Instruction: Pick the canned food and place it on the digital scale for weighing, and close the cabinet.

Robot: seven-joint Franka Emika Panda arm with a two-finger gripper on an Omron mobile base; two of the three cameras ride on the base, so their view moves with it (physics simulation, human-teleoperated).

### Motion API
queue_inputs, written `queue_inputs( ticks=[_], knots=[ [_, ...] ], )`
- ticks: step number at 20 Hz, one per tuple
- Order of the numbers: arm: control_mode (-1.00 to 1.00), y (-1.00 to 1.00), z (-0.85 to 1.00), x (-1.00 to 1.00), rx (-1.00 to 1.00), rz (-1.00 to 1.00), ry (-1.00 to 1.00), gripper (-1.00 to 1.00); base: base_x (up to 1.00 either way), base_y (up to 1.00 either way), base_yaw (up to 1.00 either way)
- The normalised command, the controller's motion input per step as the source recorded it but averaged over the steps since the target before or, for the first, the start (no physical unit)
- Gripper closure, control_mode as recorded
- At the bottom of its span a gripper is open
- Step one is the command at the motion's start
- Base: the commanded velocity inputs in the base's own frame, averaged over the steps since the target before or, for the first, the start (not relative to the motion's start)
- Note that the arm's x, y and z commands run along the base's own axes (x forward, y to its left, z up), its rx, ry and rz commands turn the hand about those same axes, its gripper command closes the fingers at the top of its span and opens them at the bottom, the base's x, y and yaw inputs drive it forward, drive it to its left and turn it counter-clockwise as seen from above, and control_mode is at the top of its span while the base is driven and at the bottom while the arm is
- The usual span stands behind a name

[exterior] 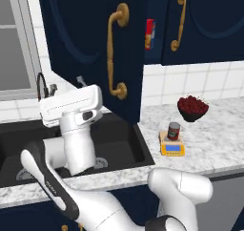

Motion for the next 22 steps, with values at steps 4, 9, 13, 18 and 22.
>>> queue_inputs(
  ticks=[4, 9, 13, 18, 22],
  knots=[
    [-1.0, -1.0, 0.24, 0.42, 0.4, 0.0, 0.19, -1.0, 0.0, 0.0, 0.0],
    [-1.0, -0.78, 0.59, 0.2, 0.1, -0.09, 0.19, -1.0, 0.0, 0.0, 0.0],
    [-1.0, -0.52, 0.06, 0.79, -0.14, -0.27, 0.19, -1.0, 0.0, 0.0, 0.0],
    [-1.0, -0.68, 0.0, 0.95, -0.11, -0.27, 0.08, -1.0, 0.0, 0.0, 0.0],
    [-1.0, -0.83, 0.0, 0.7, -0.05, -0.22, 0.0, -1.0, 0.0, 0.0, 0.0]
  ],
)
